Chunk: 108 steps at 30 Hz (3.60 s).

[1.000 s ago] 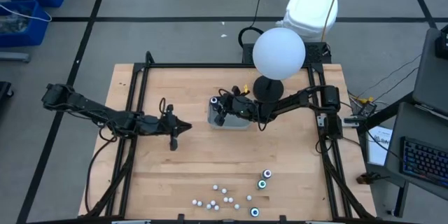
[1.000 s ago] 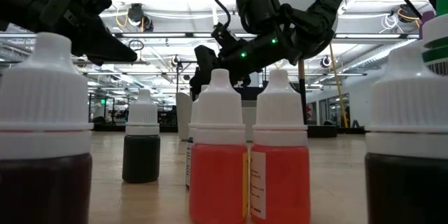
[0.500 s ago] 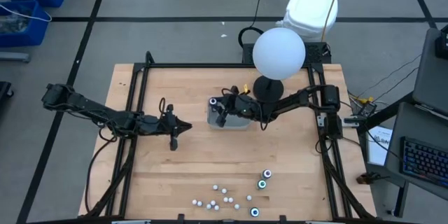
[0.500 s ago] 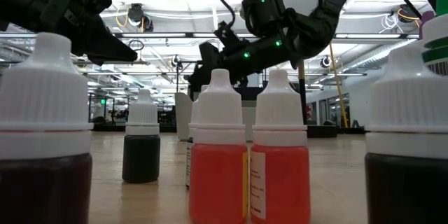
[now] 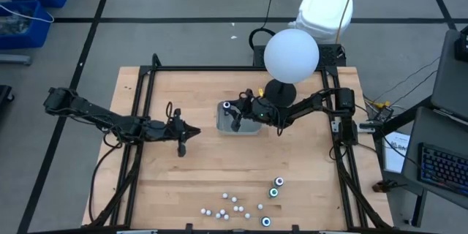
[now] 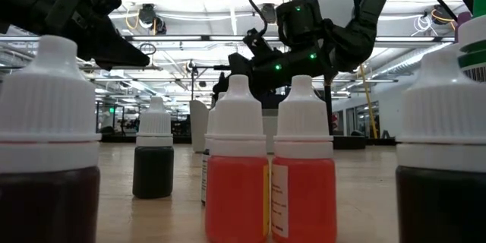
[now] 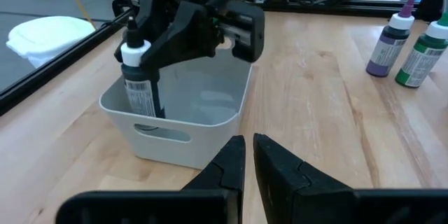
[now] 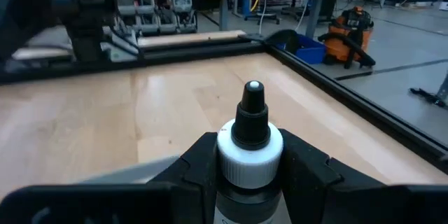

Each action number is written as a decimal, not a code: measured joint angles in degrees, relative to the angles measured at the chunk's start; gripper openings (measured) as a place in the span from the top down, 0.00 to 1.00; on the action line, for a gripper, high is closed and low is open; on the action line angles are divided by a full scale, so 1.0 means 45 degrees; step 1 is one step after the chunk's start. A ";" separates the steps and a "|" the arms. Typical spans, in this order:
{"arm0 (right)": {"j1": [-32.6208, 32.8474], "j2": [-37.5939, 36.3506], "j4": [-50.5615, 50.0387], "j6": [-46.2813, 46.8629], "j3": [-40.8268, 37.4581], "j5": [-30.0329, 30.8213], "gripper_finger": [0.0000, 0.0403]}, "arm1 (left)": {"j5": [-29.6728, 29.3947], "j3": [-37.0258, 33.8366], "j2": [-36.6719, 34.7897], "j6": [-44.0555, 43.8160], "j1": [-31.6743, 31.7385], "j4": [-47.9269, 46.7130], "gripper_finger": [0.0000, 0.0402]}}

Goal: Pick & Place food coloring
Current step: Put the large black food coloring bottle into the gray bin, then put the large violet food coloring bottle into the gray bin

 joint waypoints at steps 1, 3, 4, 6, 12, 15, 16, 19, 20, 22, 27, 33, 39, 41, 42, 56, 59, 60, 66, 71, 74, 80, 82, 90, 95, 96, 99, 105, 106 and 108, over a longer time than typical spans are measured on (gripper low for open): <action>0.0000 0.0000 -0.0086 -0.0119 0.0000 0.0125 0.73 | 0.0000 0.0000 0.0000 0.0000 0.0000 0.0041 0.90; 0.0002 0.0000 -0.0252 -0.0290 0.0000 0.0304 0.73 | 0.0000 0.0000 0.0000 0.0000 0.0000 0.0109 0.90; -0.0007 0.0002 -0.0338 -0.0320 0.0000 0.0296 0.73 | 0.0000 0.0000 0.0000 0.0000 0.0000 0.0126 0.90; -0.0029 0.0212 -0.0205 -0.0431 0.0011 0.0304 0.73 | -0.0004 0.0000 0.0000 0.0000 0.0000 0.0145 0.90; -0.0058 0.1123 0.0239 -0.0542 0.0343 0.0256 0.73 | -0.0010 0.0000 0.0005 0.0112 0.0000 0.0154 0.90; -0.0058 0.1696 0.0689 -0.0547 0.0658 0.0270 0.73 | -0.0009 0.0000 0.0005 0.0126 0.0000 0.0187 0.90; -0.0060 0.1778 0.0817 -0.0539 0.0699 0.0271 0.73 | -0.0005 0.0000 0.0005 0.0147 0.0000 0.0192 0.90; -0.0058 0.1831 0.1114 -0.0575 0.0748 0.0273 0.73 | -0.0001 0.0000 0.0005 0.0151 0.0000 0.0194 0.90; -0.0058 0.1807 0.1146 -0.0588 0.0748 0.0263 0.73 | 0.0005 0.0000 0.0005 0.0151 0.0000 0.0207 0.90; -0.0058 0.1730 0.1104 -0.0587 0.0738 0.0244 0.73 | 0.0005 0.0005 0.0005 0.0158 0.0000 0.0184 0.90; -0.0006 0.1734 0.1132 -0.0601 0.0738 0.0045 0.73 | 0.0015 0.0005 0.0005 0.0194 0.0000 0.0141 0.90; 0.0306 0.1729 0.0403 -0.0656 0.1176 -0.0091 0.73 | 0.0015 0.0005 0.0005 0.0194 0.0000 0.0136 0.90; 0.0540 0.1724 -0.1537 -0.0997 0.2332 -0.0101 0.73 | 0.0015 0.0005 0.0005 0.0189 0.0000 0.0131 0.90; 0.0530 0.1724 -0.1589 -0.0954 0.2365 -0.0096 0.73 | 0.0019 0.0005 0.0005 0.0185 0.0000 0.0131 0.90; 0.0476 0.1724 -0.1593 -0.0918 0.2365 -0.0105 0.73 | 0.0019 0.0005 0.0005 0.0185 0.0000 0.0129 0.90; 0.0015 0.1724 -0.1453 0.0383 0.2365 -0.1106 0.47 | 0.0053 0.0005 0.0003 -0.0010 0.0000 -0.0093 0.90; 0.0015 0.1724 -0.1431 0.0426 0.2365 -0.1106 0.43 | 0.0053 0.0005 0.0005 -0.0046 0.0000 -0.0091 0.90; 0.0015 0.1724 -0.1379 0.0413 0.2365 -0.1106 0.42 | 0.0053 0.0005 0.0005 -0.0057 -0.0003 -0.0088 0.90; 0.0117 0.1685 -0.1274 0.0112 0.2365 -0.1114 0.39 | 0.0053 0.0005 0.0003 -0.0087 0.0000 -0.0083 0.90; 0.0107 0.1474 -0.1488 0.0075 0.2361 -0.1101 0.39 | 0.0053 0.0005 0.0005 -0.0097 0.0000 -0.0073 0.90; 0.0112 0.1098 -0.1699 -0.0071 0.2331 -0.1101 0.39 | 0.0053 0.0005 0.0005 -0.0146 -0.0005 -0.0073 0.90; 0.0178 -0.0577 -0.2953 -0.0840 0.1812 -0.1064 0.39 | 0.0053 0.0005 0.0005 -0.0151 -0.0015 -0.0125 0.90; 0.0280 -0.1498 -0.3605 -0.1119 0.1493 -0.1071 0.39 | 0.0050 0.0005 0.0005 -0.0155 -0.0015 -0.0146 0.90; 0.0964 -0.6480 -0.4340 -0.1626 -0.1582 -0.1927 0.62 | 0.0058 0.0005 0.0005 -0.0189 -0.0015 -0.0156 0.90; 0.1580 -1.0170 -0.4534 -0.1603 -0.4510 -0.1634 0.90 | 0.0795 0.0005 0.0005 -0.0182 -0.0013 -0.0171 0.90; 0.1717 -1.0874 -0.4434 -0.1602 -0.5097 -0.1425 0.95 | 0.0969 0.0005 0.0005 -0.0145 -0.0015 -0.0127 0.90; 0.2040 -1.2730 -0.3813 -0.1285 -0.6729 -0.1296 0.97 | 0.1026 0.0005 0.0005 0.0169 -0.0019 -0.0110 0.90; 0.2625 -1.5133 -0.3184 -0.0823 -0.9180 0.0087 0.98 | 0.0774 0.0005 0.0005 0.1068 -0.0018 0.0272 0.90; 0.2693 -1.5357 -0.3180 -0.0824 -0.9460 0.0331 0.99 | 0.0654 0.0005 0.0000 0.1428 -0.0017 0.0422 0.90; 0.2735 -1.5659 -0.3079 -0.0957 -0.9835 0.0399 0.99 | 0.0170 0.0005 0.0000 0.2299 0.0005 0.0534 0.90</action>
